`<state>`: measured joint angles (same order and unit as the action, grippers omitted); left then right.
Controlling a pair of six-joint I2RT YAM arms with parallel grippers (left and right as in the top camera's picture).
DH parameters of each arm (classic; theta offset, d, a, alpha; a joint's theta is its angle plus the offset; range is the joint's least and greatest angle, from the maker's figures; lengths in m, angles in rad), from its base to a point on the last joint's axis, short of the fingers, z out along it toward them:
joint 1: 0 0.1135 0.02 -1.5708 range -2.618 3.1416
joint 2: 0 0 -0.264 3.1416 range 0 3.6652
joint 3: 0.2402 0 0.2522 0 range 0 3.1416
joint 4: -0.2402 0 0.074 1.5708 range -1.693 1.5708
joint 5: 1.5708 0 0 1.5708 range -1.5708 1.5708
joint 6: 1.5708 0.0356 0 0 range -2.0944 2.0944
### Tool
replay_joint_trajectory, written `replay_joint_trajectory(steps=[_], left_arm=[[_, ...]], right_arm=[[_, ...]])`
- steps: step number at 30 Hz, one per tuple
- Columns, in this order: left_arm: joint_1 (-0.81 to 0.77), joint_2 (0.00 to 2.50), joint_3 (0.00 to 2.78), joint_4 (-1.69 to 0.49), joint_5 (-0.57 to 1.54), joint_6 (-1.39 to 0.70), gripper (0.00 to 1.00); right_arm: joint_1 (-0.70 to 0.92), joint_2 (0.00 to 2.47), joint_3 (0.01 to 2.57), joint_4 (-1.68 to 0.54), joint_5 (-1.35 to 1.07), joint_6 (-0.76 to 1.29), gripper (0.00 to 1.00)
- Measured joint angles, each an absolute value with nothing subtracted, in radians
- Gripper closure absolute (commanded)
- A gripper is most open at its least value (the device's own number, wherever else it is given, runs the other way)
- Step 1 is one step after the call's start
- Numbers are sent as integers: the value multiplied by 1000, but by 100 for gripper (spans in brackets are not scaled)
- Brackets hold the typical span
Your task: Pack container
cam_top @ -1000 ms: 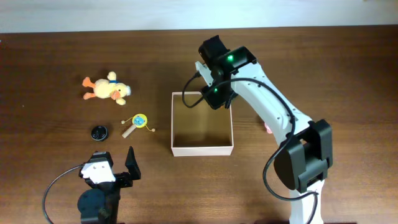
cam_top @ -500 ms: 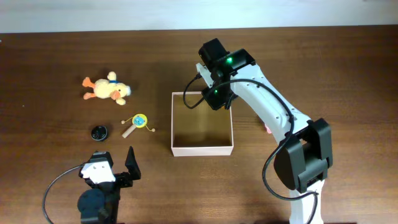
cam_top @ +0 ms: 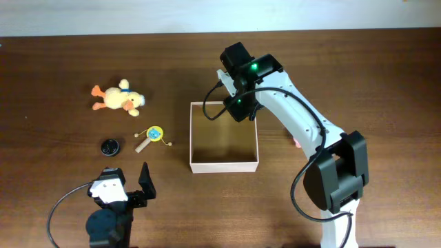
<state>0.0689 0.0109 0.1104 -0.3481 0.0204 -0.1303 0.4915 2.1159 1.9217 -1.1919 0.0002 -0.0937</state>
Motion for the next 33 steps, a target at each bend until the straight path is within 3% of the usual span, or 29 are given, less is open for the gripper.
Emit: replay_joint_trajectory(steps=[33], left_arm=[[69, 11, 110, -348, 20, -130, 1]], right_arm=[[492, 2116, 1922, -1219, -5, -102, 51]])
